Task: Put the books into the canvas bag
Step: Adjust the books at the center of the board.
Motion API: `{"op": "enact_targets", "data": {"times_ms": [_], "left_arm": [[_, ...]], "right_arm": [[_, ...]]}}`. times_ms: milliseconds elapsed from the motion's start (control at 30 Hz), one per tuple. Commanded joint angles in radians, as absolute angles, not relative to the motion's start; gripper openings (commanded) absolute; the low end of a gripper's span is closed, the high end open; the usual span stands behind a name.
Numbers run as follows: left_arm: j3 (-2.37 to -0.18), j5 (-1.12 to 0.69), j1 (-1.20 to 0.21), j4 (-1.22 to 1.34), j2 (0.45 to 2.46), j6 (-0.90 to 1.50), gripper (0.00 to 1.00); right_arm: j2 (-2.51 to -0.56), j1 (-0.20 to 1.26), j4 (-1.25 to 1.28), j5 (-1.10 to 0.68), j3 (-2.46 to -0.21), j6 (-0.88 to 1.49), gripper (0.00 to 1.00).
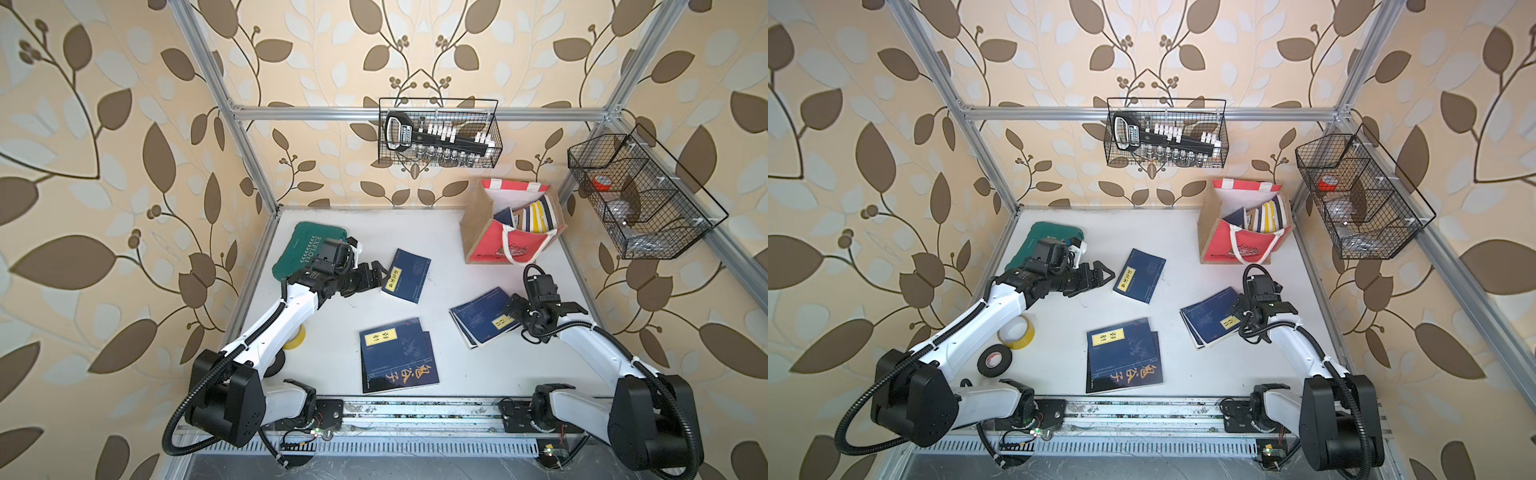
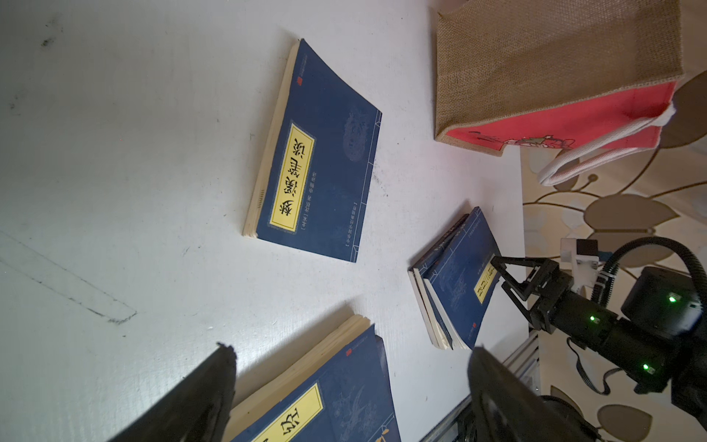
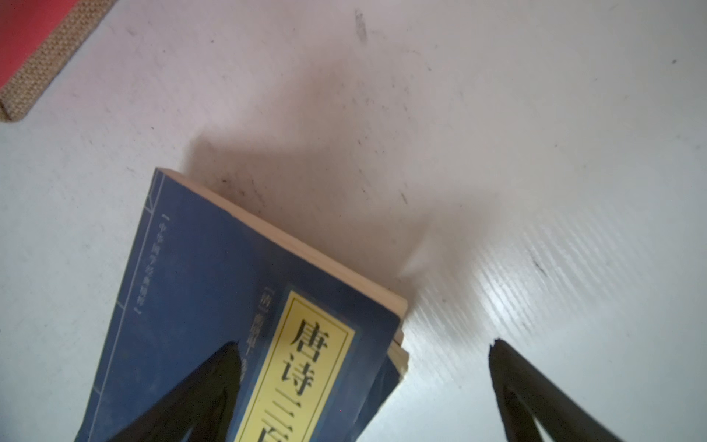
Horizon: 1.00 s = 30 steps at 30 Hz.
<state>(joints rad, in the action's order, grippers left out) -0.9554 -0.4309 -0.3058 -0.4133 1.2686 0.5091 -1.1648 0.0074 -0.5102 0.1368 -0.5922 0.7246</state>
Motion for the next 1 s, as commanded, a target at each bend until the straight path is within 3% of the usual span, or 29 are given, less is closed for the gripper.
{"op": "enact_targets", "data": {"times_ms": [0,100,233,433,633,767,967], "left_arm": [[-0.951,-0.448,-0.299,-0.377,1.255,0.512,0.94],[-0.952,-0.451,-0.299,-0.374,1.258,0.514,0.94],[-0.955,-0.454,-0.299,-0.377,1.259,0.513,0.94],[-0.956,-0.464,-0.299,-0.374,1.267,0.52,0.94],[-0.953,-0.495,-0.301,-0.353,1.287,0.541,0.92],[-0.935,-0.497,-0.315,-0.323,1.301,0.557,0.92],[-0.928,-0.506,-0.382,-0.281,1.363,0.562,0.91]], "right_arm": [[-1.186,-0.013,-0.452,0.06,-0.576,0.683,0.98],[-1.243,-0.012,-0.362,-0.083,-0.573,0.65,0.95],[-1.24,0.005,-0.179,-0.191,-0.512,0.628,0.84],[-1.272,0.068,-0.089,-0.196,-0.513,0.574,0.46],[-1.283,0.198,-0.054,-0.126,-0.541,0.545,0.28],[-1.305,0.243,-0.04,-0.098,-0.565,0.535,0.31],[-1.357,0.242,-0.068,-0.073,-0.608,0.518,0.72]]}}
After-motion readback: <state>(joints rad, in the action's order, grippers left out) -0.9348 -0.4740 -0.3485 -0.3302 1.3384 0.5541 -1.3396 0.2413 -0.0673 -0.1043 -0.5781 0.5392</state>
